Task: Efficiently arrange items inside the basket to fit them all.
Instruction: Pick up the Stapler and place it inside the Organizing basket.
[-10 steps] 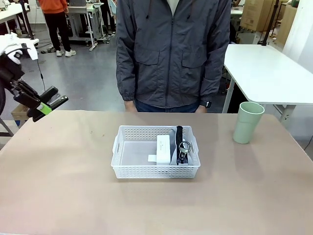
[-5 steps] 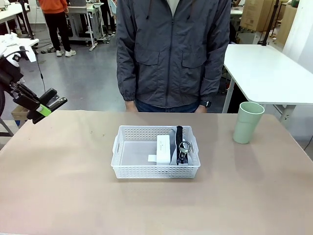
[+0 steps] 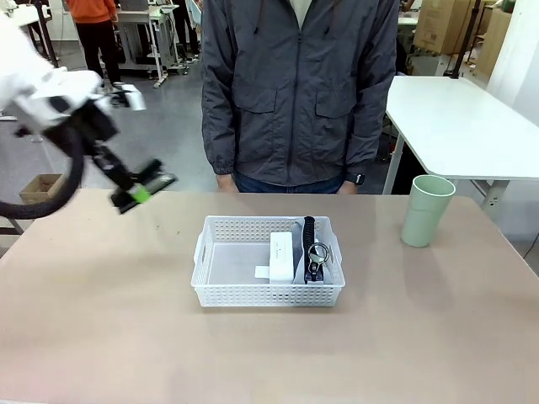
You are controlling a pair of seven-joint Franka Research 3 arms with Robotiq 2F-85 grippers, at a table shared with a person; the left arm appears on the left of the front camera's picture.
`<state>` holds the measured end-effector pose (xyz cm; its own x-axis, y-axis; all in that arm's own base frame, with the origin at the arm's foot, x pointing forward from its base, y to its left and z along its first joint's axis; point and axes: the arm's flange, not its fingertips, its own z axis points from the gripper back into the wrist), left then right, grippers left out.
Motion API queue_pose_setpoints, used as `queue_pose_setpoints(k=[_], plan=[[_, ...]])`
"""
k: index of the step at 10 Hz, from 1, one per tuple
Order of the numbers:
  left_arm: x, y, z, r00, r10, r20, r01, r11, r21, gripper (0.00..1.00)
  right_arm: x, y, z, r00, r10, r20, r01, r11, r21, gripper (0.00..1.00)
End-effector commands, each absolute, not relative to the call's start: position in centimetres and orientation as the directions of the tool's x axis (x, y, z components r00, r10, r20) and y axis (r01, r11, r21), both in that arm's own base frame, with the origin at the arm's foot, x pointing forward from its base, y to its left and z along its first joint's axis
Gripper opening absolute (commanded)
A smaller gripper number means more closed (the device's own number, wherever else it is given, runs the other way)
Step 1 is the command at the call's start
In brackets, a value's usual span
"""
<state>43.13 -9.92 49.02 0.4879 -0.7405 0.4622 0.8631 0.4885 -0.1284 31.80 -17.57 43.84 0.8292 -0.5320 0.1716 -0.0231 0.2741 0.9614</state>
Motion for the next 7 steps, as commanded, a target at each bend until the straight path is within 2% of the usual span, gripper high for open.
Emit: queue_pose_setpoints(k=[1, 2, 5, 7], plan=[[44.4, -14.4, 49.0, 0.49, -0.748, 0.446, 0.87, 0.449, -0.203, 0.37, 31.7, -17.6, 43.9, 0.829, -0.53, 0.178, -0.033, 0.271, 0.962, 1.0], [44.2, -16.7, 48.0, 0.492, -0.762, 0.422, 0.871, 0.441, -0.218, 0.37, 31.7, -17.6, 43.9, 0.829, -0.53, 0.178, -0.033, 0.271, 0.962, 1.0], [44.0, -22.6, 44.4, 0.458, -0.836, 0.302, 0.889, 0.424, -0.175, 0.37, 31.7, -17.6, 43.9, 0.829, -0.53, 0.178, -0.033, 0.271, 0.962, 1.0], [44.9, -25.9, 40.8, 0.464, -0.846, 0.262, 0.886, 0.444, -0.135, 0.37, 31.7, -17.6, 43.9, 0.829, -0.53, 0.178, -0.033, 0.271, 0.962, 1.0]])
